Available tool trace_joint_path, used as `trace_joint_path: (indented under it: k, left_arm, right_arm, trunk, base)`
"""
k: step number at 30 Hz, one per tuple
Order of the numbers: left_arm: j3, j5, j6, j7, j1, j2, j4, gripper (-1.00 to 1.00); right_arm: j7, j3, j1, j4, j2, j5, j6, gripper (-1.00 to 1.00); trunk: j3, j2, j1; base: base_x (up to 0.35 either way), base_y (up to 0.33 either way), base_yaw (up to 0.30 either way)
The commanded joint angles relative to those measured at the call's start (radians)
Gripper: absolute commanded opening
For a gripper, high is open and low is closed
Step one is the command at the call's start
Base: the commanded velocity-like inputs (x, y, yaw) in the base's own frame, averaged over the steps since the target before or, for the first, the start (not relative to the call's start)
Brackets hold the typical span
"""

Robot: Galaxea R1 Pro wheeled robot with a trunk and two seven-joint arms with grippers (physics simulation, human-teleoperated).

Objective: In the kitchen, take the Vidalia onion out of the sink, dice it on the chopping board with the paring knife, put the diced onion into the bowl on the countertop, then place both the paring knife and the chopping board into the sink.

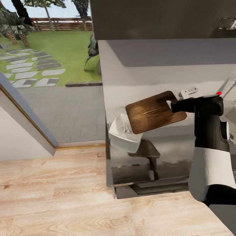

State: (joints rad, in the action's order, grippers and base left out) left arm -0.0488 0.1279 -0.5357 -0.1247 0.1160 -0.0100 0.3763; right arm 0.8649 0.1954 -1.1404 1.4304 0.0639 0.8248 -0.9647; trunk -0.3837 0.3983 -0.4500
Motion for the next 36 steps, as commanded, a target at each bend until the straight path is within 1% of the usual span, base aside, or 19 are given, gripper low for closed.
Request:
trace_joint_path:
  k: [1, 5, 9, 13, 24, 36]
  left_arm:
    - [-0.005, 0.009, -0.001, -0.01, 0.001, -0.001, 0.0, 1.0]
    - [-0.005, 0.008, -0.001, -0.01, 0.001, -0.001, 0.0, 1.0]
    - [-0.005, 0.008, -0.001, -0.009, 0.001, -0.001, 0.0, 1.0]
    - [-0.005, 0.008, -0.001, -0.009, 0.001, -0.001, 0.0, 1.0]
    - [-0.005, 0.007, -0.001, -0.009, 0.001, -0.001, 0.0, 1.0]
    - [-0.005, 0.007, 0.0, -0.009, 0.001, -0.001, 0.0, 1.0]
  right_arm:
    - [0.022, 0.006, -0.001, 0.001, 0.003, 0.004, -0.004, -1.0]
    - [0.078, 0.016, -0.001, 0.001, 0.009, 0.004, -0.005, -1.0]
    - [0.106, 0.021, -0.001, 0.001, 0.01, 0.004, -0.005, -1.0]
    - [0.112, 0.033, -0.001, 0.001, 0.01, 0.005, -0.005, -1.0]
    - [0.121, 0.035, -0.001, 0.001, 0.01, 0.007, -0.003, -1.0]
    - [0.121, 0.033, -0.001, 0.001, 0.01, 0.007, -0.003, -1.0]
  trunk:
    - [-0.002, 0.002, 0.0]
    - [-0.002, 0.002, 0.0]
    - [-0.002, 0.002, 0.0]
    - [-0.002, 0.002, 0.0]
    - [-0.002, 0.002, 0.0]
    - [-0.002, 0.002, 0.0]
  base:
    - [-0.261, -0.194, 0.0]
    - [-0.26, -0.208, 0.0]
    - [-0.254, -0.222, 0.0]
    - [-0.218, -0.249, 0.0]
    - [-0.123, -0.292, 0.0]
    - [-0.049, -0.299, 0.0]
